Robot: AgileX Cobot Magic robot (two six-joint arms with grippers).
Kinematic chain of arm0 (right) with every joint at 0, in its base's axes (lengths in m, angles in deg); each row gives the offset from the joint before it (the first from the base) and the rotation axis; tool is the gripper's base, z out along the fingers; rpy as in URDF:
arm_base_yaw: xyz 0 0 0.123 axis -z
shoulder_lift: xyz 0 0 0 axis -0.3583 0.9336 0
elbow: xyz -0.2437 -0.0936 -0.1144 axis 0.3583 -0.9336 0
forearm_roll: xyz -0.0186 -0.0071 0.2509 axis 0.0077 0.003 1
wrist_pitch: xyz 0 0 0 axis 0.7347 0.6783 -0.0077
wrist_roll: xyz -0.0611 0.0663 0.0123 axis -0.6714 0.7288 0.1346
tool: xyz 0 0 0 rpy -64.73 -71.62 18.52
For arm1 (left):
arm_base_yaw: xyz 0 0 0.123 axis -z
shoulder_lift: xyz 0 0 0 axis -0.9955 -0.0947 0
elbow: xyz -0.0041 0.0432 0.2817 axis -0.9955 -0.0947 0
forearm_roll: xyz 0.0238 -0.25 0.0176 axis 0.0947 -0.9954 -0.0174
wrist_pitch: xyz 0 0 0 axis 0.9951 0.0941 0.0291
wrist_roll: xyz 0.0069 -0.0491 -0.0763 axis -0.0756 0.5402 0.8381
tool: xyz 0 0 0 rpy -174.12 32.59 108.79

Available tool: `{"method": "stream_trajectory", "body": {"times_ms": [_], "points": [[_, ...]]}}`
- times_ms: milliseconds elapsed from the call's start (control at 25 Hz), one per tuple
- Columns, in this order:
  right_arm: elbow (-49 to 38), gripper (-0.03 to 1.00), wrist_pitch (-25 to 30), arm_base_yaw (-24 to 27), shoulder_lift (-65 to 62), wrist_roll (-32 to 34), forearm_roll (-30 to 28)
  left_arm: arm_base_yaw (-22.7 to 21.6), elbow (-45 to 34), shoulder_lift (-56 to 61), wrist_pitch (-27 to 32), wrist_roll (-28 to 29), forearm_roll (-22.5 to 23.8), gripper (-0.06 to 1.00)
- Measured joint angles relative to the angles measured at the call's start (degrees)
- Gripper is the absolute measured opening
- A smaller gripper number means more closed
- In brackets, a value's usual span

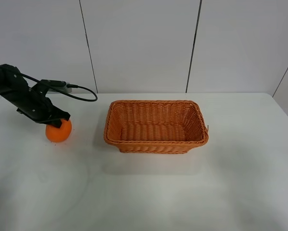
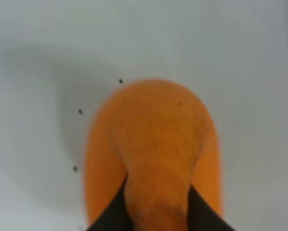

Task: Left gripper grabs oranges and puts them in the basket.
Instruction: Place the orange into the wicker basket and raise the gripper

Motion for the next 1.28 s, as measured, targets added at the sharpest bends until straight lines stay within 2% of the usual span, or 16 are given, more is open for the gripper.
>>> {"method": "stream_trajectory", "body": {"times_ms": [240, 400, 520, 680, 880, 1040, 1280], "points": [[0.00, 0.69, 0.00, 0.00, 0.00, 0.00, 0.00, 0.00, 0.00, 8.55, 5.75, 0.11, -0.18, 0.19], [0.00, 0.69, 0.00, 0.00, 0.00, 0.00, 0.00, 0.00, 0.00, 15.08, 8.07, 0.11, -2.25, 0.19], [0.00, 0.69, 0.00, 0.00, 0.00, 0.00, 0.00, 1.56, 0.00, 19.07, 8.92, 0.11, -3.07, 0.19], [0.00, 0.69, 0.00, 0.00, 0.00, 0.00, 0.00, 7.30, 0.66, 20.86, 9.53, -0.14, -3.32, 0.19], [0.00, 0.69, 0.00, 0.00, 0.00, 0.00, 0.00, 16.70, 4.52, 17.40, 9.21, -0.08, -3.84, 0.19], [0.00, 0.69, 0.00, 0.00, 0.00, 0.00, 0.00, 22.57, 10.14, 11.79, 9.11, 0.74, -4.00, 0.19], [0.00, 0.69, 0.00, 0.00, 0.00, 0.00, 0.00, 28.42, 19.86, 2.11, 9.30, 1.62, -4.01, 0.19]]}}
